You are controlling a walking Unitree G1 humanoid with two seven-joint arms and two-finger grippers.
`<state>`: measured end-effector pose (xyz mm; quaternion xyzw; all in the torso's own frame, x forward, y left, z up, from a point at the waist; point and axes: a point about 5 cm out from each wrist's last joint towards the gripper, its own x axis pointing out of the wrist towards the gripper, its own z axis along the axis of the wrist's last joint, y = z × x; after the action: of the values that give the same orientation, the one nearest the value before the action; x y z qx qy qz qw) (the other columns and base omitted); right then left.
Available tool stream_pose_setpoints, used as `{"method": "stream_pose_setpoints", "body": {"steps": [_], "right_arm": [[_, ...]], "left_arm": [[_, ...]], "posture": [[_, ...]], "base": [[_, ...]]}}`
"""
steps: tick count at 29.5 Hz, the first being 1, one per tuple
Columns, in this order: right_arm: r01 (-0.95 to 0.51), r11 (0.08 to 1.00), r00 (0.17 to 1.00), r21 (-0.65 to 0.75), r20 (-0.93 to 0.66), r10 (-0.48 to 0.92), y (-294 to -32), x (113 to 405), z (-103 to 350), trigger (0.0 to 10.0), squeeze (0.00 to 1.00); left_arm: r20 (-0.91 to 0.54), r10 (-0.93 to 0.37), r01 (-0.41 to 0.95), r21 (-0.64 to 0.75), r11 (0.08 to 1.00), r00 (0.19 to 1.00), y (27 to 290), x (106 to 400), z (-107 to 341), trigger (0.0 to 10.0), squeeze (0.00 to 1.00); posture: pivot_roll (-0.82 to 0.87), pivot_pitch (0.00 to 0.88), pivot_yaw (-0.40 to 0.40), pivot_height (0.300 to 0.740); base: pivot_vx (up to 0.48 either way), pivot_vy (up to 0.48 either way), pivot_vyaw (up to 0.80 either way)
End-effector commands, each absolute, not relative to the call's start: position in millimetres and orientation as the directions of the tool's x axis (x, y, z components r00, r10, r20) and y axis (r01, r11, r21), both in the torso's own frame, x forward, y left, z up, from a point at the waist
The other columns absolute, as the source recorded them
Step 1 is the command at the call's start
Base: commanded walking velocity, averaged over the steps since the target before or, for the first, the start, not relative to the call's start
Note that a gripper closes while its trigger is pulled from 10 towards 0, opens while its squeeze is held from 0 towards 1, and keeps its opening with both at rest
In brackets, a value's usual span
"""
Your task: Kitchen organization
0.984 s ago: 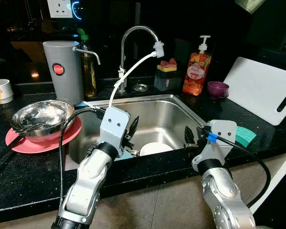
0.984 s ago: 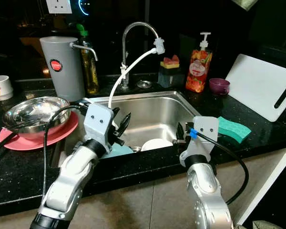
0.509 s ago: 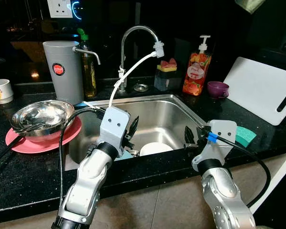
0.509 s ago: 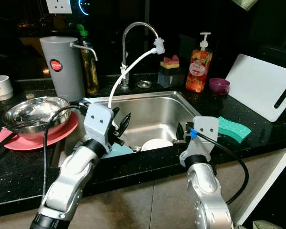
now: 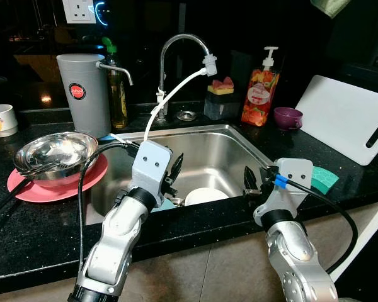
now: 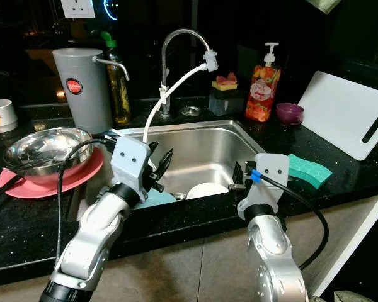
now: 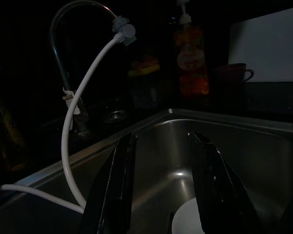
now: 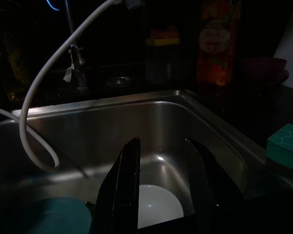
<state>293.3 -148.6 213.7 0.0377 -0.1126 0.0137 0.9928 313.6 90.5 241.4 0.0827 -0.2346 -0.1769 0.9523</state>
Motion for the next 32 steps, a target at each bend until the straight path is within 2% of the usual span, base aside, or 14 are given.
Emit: {"method": "stream_pose_setpoints", "body": {"steps": [1, 18, 22, 27, 32], "right_arm": [[-0.029, 0.997, 0.975, 0.075, 0.223, 0.012, -149.9, 293.0, 214.2, 10.0, 0.0], [-0.003, 0.997, 0.973, 0.081, 0.232, -0.015, -154.6, 294.4, 215.9, 10.0, 0.0], [0.022, 0.997, 0.967, 0.08, 0.251, -0.041, -161.1, 296.2, 220.3, 10.0, 0.0], [0.003, 0.999, 0.966, 0.053, 0.257, -0.016, -157.1, 300.9, 221.3, 10.0, 0.0], [-0.003, 0.998, 0.97, 0.063, 0.242, -0.012, -153.8, 304.5, 217.2, 10.0, 0.0]], "left_arm": [[0.406, -0.389, 0.312, 0.244, 0.918, 0.827, 87.2, 314.3, 238.9, 10.0, 0.0], [0.347, -0.378, 0.31, 0.235, 0.921, 0.859, 90.8, 316.9, 232.0, 10.0, 0.0], [0.213, -0.249, 0.219, 0.158, 0.963, 0.945, 108.6, 329.4, 217.1, 10.0, 0.0], [0.199, -0.149, 0.127, 0.117, 0.985, 0.969, 127.8, 338.4, 223.3, 10.0, 0.0], [0.196, -0.105, 0.075, 0.151, 0.986, 0.975, 136.7, 339.6, 222.3, 10.0, 0.0]], "posture": [[0.04, 0.04, -0.066, 0.74], [0.02, 0.02, -0.053, 0.74], [0.01, 0.013, -0.041, 0.74], [0.02, 0.011, -0.027, 0.74], [0.01, 0.012, -0.018, 0.74]], "base": [[0.0, 0.0, 0.0], [0.0, 0.0, 0.0], [0.0, 0.0, 0.0], [0.0, 0.0, 0.0], [0.0, 0.0, 0.0]]}}
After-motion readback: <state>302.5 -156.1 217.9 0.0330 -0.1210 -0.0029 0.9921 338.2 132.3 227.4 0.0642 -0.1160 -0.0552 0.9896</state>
